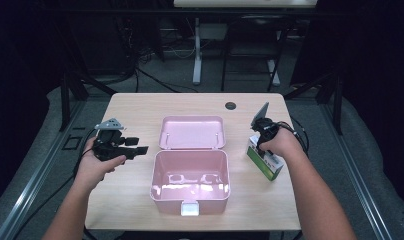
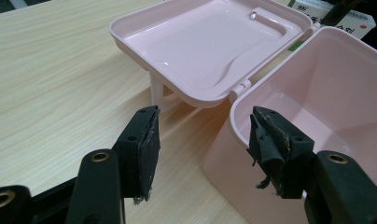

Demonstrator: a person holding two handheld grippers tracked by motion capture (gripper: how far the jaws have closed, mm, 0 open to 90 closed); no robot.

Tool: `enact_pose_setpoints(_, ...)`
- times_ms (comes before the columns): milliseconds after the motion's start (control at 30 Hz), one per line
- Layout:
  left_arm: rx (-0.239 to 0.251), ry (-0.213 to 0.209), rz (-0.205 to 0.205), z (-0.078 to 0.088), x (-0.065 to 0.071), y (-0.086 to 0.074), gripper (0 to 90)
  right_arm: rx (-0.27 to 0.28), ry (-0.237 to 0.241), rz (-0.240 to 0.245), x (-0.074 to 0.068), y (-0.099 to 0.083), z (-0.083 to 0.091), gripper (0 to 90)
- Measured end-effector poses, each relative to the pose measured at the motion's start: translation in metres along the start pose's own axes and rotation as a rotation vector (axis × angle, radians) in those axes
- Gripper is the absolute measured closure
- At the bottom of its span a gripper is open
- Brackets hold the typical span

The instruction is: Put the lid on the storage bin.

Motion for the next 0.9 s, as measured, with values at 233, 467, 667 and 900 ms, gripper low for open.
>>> enact_pose_setpoints(233,-0.003,-0.001,0.001,-0.0002,0.0000,-0.0001,42.8,-0.017,0.008,-0.011,0.0007,0.0002,-0.0066,59.3)
enact_pose_setpoints(467,0.000,0.001,0.001,0.0000,-0.0008,-0.0003,42.8,-0.025,0.005,-0.015,-0.0001,0.0007,-0.0087,60.1)
enact_pose_setpoints(667,0.000,0.002,-0.001,0.0002,-0.0010,-0.0002,42.8,-0.026,0.003,-0.008,-0.0008,0.0007,-0.0074,60.9)
enact_pose_setpoints(900,-0.002,0.003,0.001,-0.0003,-0.0011,-0.0004,42.8,-0.031,0.000,0.003,-0.0033,-0.0004,-0.0056,61.0)
Point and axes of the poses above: each handheld gripper's, and its own axes: z roughly backward along the jaws, y roughly out of its top, x roughly to its right, the point moved 2 cm from there along -z, roughly forward along the jaws, and after that the axes turned 2 degrees about -y, right-handed, at the moved point
